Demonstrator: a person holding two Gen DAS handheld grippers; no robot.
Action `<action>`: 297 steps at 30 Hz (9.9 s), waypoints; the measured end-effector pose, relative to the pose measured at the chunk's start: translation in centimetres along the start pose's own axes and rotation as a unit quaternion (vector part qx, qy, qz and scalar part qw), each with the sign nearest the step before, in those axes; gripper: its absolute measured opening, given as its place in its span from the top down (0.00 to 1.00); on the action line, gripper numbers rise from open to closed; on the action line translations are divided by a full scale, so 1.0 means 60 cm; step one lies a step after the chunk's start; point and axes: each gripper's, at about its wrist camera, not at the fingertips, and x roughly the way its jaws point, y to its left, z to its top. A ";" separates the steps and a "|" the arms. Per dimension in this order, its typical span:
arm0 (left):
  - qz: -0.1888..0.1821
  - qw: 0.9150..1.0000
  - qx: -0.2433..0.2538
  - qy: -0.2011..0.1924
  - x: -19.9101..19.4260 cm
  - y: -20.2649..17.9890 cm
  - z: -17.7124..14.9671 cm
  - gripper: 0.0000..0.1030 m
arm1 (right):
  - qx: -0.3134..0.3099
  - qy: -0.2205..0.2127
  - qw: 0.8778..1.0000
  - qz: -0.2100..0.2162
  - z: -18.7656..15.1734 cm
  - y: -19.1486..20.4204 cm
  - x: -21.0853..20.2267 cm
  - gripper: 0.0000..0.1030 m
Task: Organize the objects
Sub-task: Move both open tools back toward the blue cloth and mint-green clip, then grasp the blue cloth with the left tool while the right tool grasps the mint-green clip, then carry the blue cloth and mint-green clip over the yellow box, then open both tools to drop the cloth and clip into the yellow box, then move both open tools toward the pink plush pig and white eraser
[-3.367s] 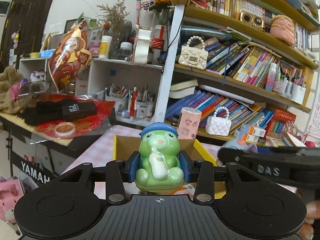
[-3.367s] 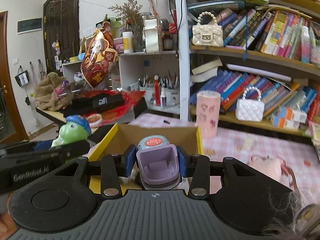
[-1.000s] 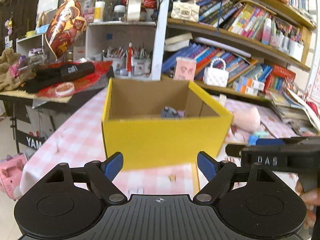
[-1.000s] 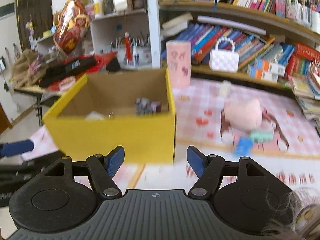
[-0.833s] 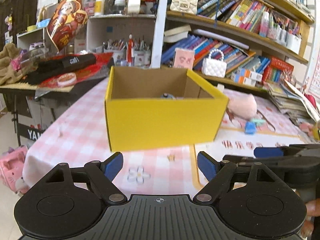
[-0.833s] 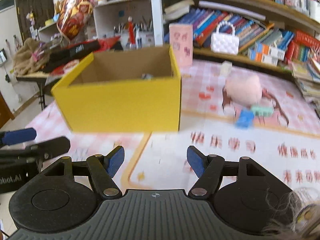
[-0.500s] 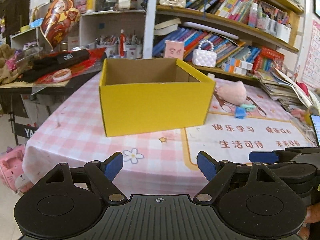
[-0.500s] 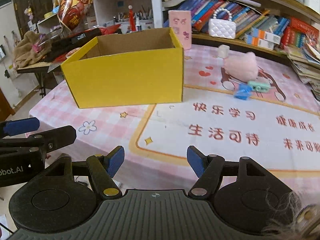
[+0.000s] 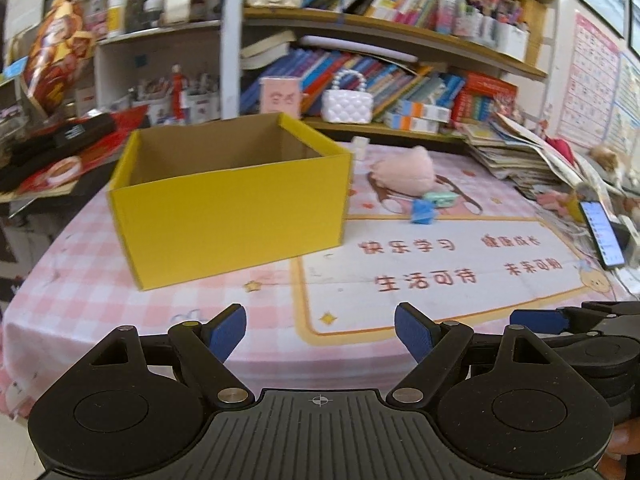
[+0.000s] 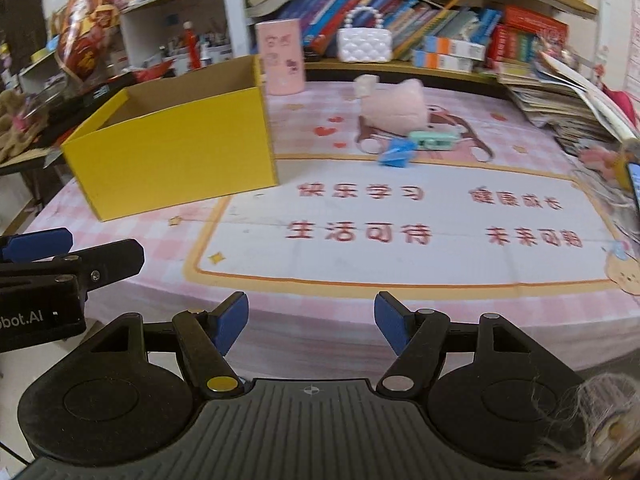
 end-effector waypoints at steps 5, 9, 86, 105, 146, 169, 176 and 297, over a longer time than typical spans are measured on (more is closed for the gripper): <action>-0.028 0.999 0.020 0.002 0.030 -0.045 0.019 0.14 | 0.010 -0.005 0.999 -0.032 0.004 -0.041 -0.005 0.31; -0.053 0.998 0.039 0.006 0.056 -0.089 0.034 0.14 | 0.025 -0.005 0.998 -0.061 0.008 -0.087 -0.010 0.31; 0.045 0.995 -0.046 0.073 0.259 -0.171 0.150 0.75 | -0.019 -0.030 0.999 0.022 0.249 -0.276 0.317 0.37; -0.027 0.998 -0.037 0.037 0.166 -0.084 0.094 0.75 | 0.023 -0.005 1.000 0.004 0.136 -0.196 0.111 0.37; 0.049 0.993 -0.106 0.015 -0.040 0.148 -0.035 0.75 | -0.082 0.018 0.992 0.098 0.028 0.128 0.044 0.37; 0.088 0.986 -0.066 -0.124 0.010 0.172 0.156 0.75 | -0.052 -0.117 0.984 0.123 0.254 0.120 0.072 0.37; 0.108 0.988 -0.069 -0.080 0.097 0.193 0.177 0.75 | -0.126 -0.108 0.977 0.131 0.296 0.151 0.161 0.37; 0.014 1.000 0.025 0.005 0.398 -0.228 0.255 0.07 | 0.083 -0.039 0.994 -0.054 0.268 -0.401 0.181 0.26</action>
